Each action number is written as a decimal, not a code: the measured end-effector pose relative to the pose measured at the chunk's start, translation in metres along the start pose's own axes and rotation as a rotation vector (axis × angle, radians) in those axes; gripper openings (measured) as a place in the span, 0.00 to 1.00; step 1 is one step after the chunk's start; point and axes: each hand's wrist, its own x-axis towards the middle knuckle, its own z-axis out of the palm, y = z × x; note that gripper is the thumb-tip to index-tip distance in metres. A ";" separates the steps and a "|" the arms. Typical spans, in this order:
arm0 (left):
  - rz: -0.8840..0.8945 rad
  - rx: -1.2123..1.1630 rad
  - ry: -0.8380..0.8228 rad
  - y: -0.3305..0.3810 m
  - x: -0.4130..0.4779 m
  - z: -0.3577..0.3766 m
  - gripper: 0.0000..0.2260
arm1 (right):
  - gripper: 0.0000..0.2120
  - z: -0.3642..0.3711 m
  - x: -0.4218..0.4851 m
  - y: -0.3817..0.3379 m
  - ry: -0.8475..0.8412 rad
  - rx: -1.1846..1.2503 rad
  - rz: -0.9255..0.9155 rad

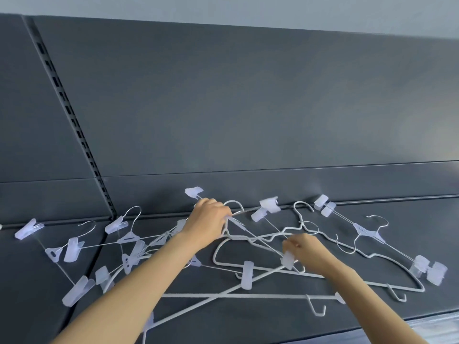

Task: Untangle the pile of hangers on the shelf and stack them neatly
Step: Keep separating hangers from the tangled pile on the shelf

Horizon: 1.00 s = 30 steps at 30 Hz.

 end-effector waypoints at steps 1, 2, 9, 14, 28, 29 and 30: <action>-0.008 -0.010 0.020 -0.003 -0.001 -0.003 0.11 | 0.15 -0.002 -0.003 -0.005 -0.004 0.072 -0.005; -0.015 -0.025 0.043 -0.005 -0.002 -0.005 0.10 | 0.16 -0.004 -0.005 -0.011 -0.024 0.135 -0.008; -0.046 -0.155 0.163 -0.015 -0.012 -0.020 0.08 | 0.25 -0.008 -0.009 -0.031 -0.059 0.493 -0.004; -0.192 -0.348 0.166 -0.025 -0.020 -0.029 0.09 | 0.14 0.027 0.008 -0.031 0.064 0.062 -0.053; -0.189 -0.496 0.399 -0.035 -0.043 -0.054 0.05 | 0.12 -0.003 -0.006 -0.051 0.150 0.003 -0.084; -0.180 -0.513 0.415 -0.031 -0.041 -0.055 0.05 | 0.13 -0.002 -0.006 -0.055 0.138 -0.018 -0.088; -0.182 -0.527 0.422 -0.028 -0.038 -0.055 0.05 | 0.14 -0.001 -0.007 -0.060 0.133 -0.039 -0.095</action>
